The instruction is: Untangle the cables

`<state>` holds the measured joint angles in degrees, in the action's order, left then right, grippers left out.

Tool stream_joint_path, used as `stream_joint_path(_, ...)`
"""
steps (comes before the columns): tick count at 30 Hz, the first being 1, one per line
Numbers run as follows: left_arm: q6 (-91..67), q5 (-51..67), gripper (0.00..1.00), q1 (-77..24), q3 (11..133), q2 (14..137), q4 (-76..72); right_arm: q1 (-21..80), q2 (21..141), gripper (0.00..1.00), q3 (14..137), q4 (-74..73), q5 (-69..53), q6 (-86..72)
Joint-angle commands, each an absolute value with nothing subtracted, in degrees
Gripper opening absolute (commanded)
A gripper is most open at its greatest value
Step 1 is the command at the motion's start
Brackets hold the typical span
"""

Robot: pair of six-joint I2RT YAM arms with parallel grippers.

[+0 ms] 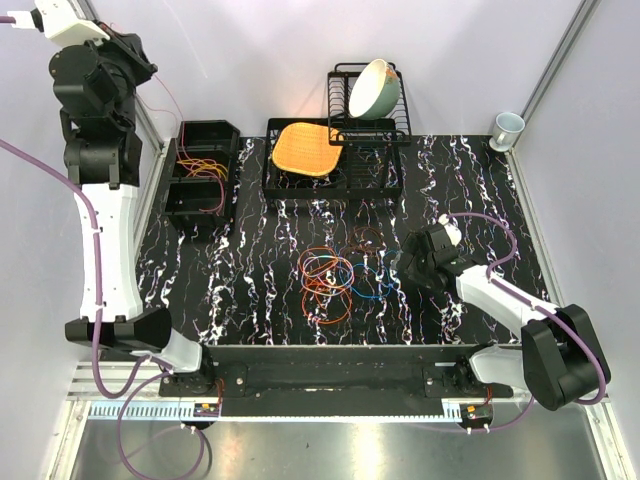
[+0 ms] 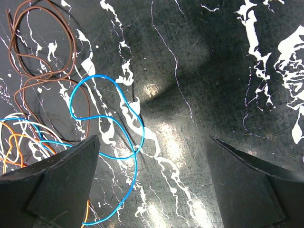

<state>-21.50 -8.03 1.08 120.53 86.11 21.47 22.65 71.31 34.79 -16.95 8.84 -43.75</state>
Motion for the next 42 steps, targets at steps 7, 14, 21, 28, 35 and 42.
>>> stream_joint_path(7,-22.76,-5.1,0.0,3.96,124.28,90.44,17.31,22.59,70.84,0.96,34.98,-15.12,8.0,-42.8)
stream_joint_path(14,-22.68,-4.75,0.0,4.92,124.19,90.79,16.61,22.59,71.1,0.96,35.07,-15.03,7.82,-42.63)
stream_joint_path(21,-22.41,-5.27,0.0,6.33,122.26,89.57,16.7,22.59,71.19,0.96,35.07,-14.94,7.73,-42.63)
stream_joint_path(28,-22.59,-6.24,0.0,7.29,111.03,84.56,12.92,22.59,71.1,0.96,35.07,-14.68,7.38,-42.28)
stream_joint_path(35,-23.38,-5.45,0.0,8.52,106.79,83.59,13.01,22.59,63.58,0.84,31.3,-13.72,8.96,-44.29)
stream_joint_path(42,-24.87,-3.61,0.0,8.7,97.75,81.39,10.9,22.59,56.6,1.0,27.07,-11.34,9.41,-45.0)
